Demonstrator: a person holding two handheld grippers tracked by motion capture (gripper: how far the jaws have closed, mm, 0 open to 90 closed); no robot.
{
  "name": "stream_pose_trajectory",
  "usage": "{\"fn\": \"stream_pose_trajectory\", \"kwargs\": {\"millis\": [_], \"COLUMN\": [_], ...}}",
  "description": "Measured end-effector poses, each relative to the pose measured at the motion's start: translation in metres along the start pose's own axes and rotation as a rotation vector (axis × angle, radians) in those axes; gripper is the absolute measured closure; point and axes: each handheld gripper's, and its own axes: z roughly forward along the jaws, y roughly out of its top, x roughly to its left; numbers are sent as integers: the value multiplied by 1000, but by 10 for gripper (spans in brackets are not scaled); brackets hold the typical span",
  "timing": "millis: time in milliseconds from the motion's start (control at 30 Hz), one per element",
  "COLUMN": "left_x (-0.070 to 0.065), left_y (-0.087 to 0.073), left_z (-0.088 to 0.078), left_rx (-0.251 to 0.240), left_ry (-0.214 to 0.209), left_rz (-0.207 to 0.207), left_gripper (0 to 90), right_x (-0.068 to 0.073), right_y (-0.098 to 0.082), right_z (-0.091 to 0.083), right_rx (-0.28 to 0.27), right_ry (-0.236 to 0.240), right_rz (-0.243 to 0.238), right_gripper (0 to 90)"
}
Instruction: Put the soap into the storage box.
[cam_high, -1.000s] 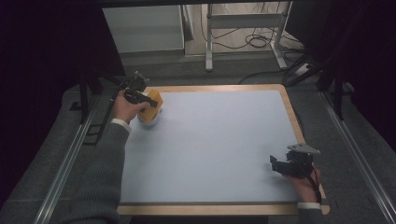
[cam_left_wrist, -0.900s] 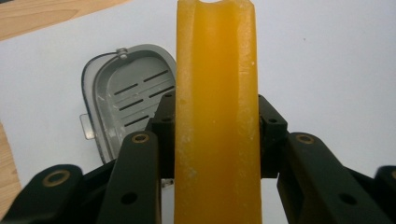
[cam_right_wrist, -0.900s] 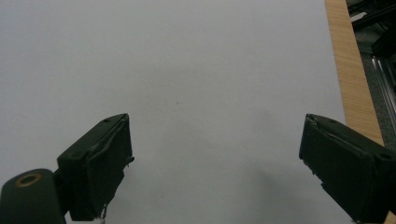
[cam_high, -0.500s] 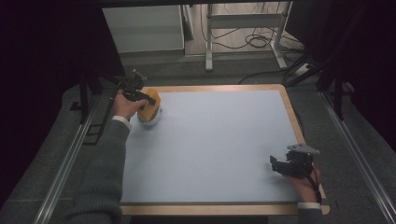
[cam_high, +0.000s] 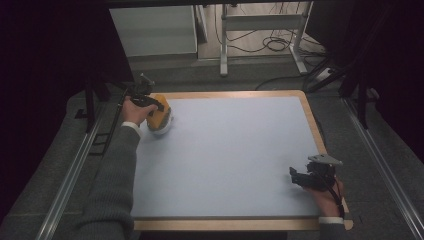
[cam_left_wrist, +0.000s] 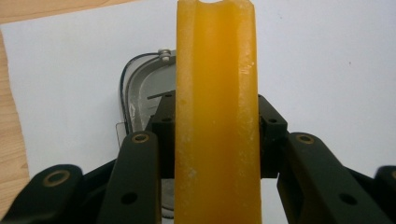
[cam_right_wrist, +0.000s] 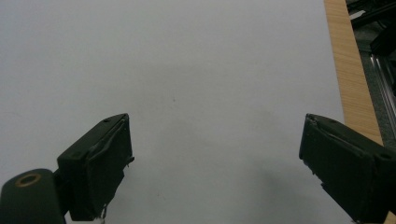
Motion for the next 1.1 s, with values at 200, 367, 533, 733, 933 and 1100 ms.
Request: {"fn": "stream_pose_trajectory", "kwargs": {"millis": [200, 367, 533, 733, 933, 1100], "left_x": [5, 9, 15, 19, 16, 17], "left_y": [2, 2, 0, -5, -3, -1], "left_z": [4, 9, 15, 22, 16, 2], "left_rx": [-5, 1, 3, 12, -33, -60], "left_ry": [-3, 2, -13, -3, -25, 1], "left_rz": [-34, -66, -101, -111, -103, -95], "left_gripper": [610, 610, 610, 610, 592, 452], "right_x": [0, -1, -2, -2, -3, -2], "right_y": [0, -1, -1, -1, -1, -1], "right_z": [0, 0, 0, 0, 0, 0], "right_rx": [0, -1, 0, 1, 4, 3], "right_ry": [-1, -2, -5, -3, -5, -2], "right_rz": [1, 1, 4, 2, 6, 4], "right_gripper": [96, 96, 96, 96, 96, 96]}}
